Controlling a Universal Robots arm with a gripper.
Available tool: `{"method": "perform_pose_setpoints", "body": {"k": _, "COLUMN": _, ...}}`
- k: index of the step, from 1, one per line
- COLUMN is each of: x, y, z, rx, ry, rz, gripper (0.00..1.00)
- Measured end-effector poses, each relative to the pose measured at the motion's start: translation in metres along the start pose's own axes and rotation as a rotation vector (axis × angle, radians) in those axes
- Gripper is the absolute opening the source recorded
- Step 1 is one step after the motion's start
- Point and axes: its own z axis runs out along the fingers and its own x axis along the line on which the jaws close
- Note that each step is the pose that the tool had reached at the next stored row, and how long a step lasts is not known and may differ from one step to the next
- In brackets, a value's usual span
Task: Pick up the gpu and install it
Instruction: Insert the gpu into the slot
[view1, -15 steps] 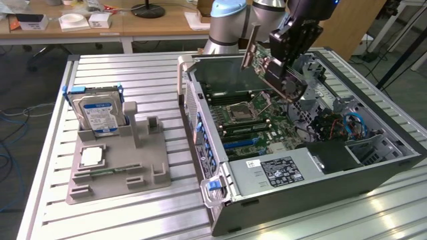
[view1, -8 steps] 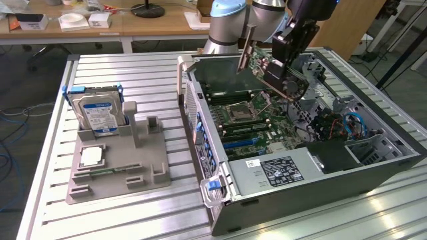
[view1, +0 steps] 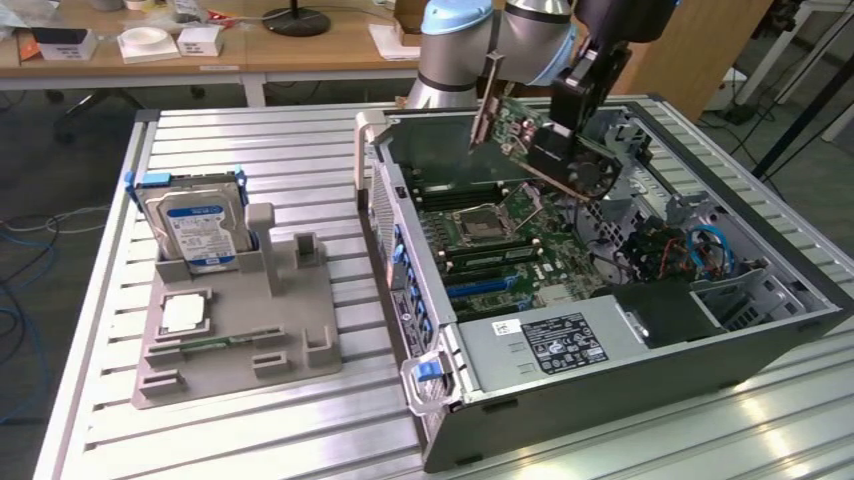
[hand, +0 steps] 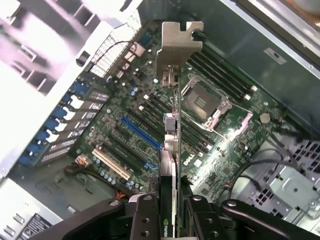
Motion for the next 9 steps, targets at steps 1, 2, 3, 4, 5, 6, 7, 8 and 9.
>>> {"method": "perform_pose_setpoints", "body": {"k": 1, "x": 0.0, "y": 0.0, "z": 0.0001, "rx": 0.0007, "ry": 0.0005, "rz": -0.018, "gripper": 0.26}}
{"method": "perform_pose_setpoints", "body": {"k": 2, "x": 0.0, "y": 0.0, "z": 0.0002, "rx": 0.0012, "ry": 0.0009, "rz": -0.036, "gripper": 0.26}}
{"method": "perform_pose_setpoints", "body": {"k": 3, "x": 0.0, "y": 0.0, "z": 0.0003, "rx": 0.0019, "ry": 0.0014, "rz": -0.054, "gripper": 0.26}}
{"method": "perform_pose_setpoints", "body": {"k": 4, "x": 0.0, "y": 0.0, "z": 0.0004, "rx": 0.0025, "ry": 0.002, "rz": -0.072, "gripper": 0.26}}
{"method": "perform_pose_setpoints", "body": {"k": 5, "x": 0.0, "y": 0.0, "z": 0.0006, "rx": 0.0032, "ry": 0.0024, "rz": -0.091, "gripper": 0.26}}
{"method": "perform_pose_setpoints", "body": {"k": 6, "x": 0.0, "y": 0.0, "z": 0.0006, "rx": 0.0039, "ry": 0.003, "rz": -0.109, "gripper": 0.26}}
{"method": "perform_pose_setpoints", "body": {"k": 7, "x": 0.0, "y": 0.0, "z": 0.0007, "rx": 0.0045, "ry": 0.0034, "rz": -0.127, "gripper": 0.26}}
{"method": "perform_pose_setpoints", "body": {"k": 8, "x": 0.0, "y": 0.0, "z": 0.0008, "rx": 0.0052, "ry": 0.004, "rz": -0.145, "gripper": 0.26}}
{"method": "perform_pose_setpoints", "body": {"k": 9, "x": 0.0, "y": 0.0, "z": 0.0009, "rx": 0.0057, "ry": 0.0044, "rz": -0.163, "gripper": 0.26}}
